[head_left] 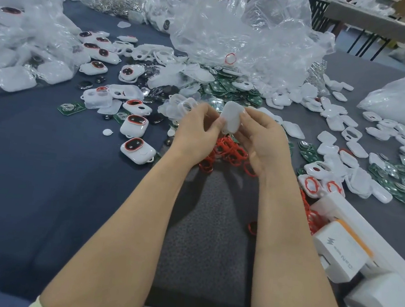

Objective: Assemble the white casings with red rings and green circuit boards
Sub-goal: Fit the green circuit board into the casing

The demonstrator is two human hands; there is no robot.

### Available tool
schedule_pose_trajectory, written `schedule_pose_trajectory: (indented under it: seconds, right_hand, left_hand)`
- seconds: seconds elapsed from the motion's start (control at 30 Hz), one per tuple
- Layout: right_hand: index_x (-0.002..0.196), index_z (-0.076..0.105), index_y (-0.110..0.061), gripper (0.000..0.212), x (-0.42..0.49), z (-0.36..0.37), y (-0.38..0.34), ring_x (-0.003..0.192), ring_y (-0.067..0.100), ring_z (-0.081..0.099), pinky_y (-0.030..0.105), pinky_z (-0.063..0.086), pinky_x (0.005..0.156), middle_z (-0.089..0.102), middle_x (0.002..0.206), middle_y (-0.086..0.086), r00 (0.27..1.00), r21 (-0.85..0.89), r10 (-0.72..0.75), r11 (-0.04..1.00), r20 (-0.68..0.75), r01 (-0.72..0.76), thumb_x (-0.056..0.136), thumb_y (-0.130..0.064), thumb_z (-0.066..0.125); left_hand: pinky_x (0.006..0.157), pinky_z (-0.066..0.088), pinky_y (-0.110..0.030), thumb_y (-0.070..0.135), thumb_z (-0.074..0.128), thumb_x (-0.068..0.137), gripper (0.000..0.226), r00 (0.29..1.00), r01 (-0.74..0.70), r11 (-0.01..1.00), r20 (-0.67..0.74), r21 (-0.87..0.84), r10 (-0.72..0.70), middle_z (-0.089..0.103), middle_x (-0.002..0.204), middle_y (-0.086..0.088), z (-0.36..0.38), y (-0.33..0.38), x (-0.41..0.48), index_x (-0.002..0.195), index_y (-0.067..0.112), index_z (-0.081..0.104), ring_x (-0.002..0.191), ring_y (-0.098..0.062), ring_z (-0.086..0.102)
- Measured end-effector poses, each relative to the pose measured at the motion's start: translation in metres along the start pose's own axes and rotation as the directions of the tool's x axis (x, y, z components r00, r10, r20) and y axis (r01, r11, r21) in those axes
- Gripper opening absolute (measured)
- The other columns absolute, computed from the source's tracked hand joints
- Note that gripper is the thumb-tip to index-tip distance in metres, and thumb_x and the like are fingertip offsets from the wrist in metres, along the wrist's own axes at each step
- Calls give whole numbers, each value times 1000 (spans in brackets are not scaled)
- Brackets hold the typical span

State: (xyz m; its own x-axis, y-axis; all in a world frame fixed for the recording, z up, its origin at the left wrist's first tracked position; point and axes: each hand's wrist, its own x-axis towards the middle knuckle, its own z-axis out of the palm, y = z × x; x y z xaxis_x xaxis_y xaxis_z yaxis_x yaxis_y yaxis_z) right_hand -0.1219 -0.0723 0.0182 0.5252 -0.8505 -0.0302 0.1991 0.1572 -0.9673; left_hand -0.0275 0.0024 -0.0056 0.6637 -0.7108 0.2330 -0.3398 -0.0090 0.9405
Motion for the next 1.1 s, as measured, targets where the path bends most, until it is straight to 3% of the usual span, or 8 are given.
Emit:
schedule_pose_trajectory:
  seconds: [0.2,0.3,0.4,0.5,0.6,0.77,0.9,1.1]
  right_hand:
    - [81,54,-12,20,3,10,7,72,16,57,23,50,60,57,83,6,998,19,-28,999,-58,29,95,3,50]
    - [80,53,-13,21,3,13,9,69,17,56,23,48,58,57,79,5,995,74,-12,997,-95,19,94,3,50]
    - [87,57,-13,15,4,13,12,69,15,58,20,51,61,61,82,8,998,76,-16,997,-56,20,94,0,53]
    - [91,61,-12,9,4,12,15,72,14,60,25,51,70,64,83,6,999,-134,-43,990,23,46,90,-4,61]
    - [76,61,-16,16,4,11,17,68,13,58,29,49,72,63,72,1,994,-291,-110,951,-2,105,87,-5,66]
    - [72,59,-22,22,3,12,20,65,7,56,26,45,69,62,69,-4,979,-388,-201,904,-17,179,86,-7,66]
    - [79,61,-16,15,2,8,17,69,9,58,29,48,73,62,72,-5,971,-546,-205,803,127,241,86,-4,66]
    - [97,68,-14,10,-3,11,16,85,21,68,39,54,84,71,89,7,966,-536,-203,803,162,259,88,-13,65]
  left_hand:
    - [80,47,-26,15,58,94,7,998,-54,998,-30,13,54,55,81,11,2,2,0,94,15,51,81,-14,56]
    - [85,52,-34,14,64,91,12,1000,5,1000,1,-29,-5,61,88,2,3,4,-2,95,16,52,83,-16,60]
    - [89,52,-46,11,65,89,10,996,77,990,-36,-117,-82,66,91,-10,0,6,-4,89,15,55,91,-31,66]
    - [91,52,-52,10,65,90,12,984,152,948,-46,-280,-171,67,100,-26,-3,8,-5,97,5,57,91,-34,66]
    - [91,53,-51,9,65,90,15,984,153,937,-36,-313,-173,66,101,-27,-4,7,-5,101,2,57,89,-29,65]
    - [92,52,-45,15,62,93,14,990,96,970,-83,-223,-117,70,98,-16,-4,3,-3,100,3,62,92,-26,66]
    - [78,47,-10,17,57,95,16,984,-36,994,-179,-100,17,61,89,16,-7,3,2,109,14,64,79,8,58]
    - [72,50,-18,11,58,93,6,974,-47,998,-224,-33,38,56,78,18,-6,-3,4,92,14,63,71,-1,58]
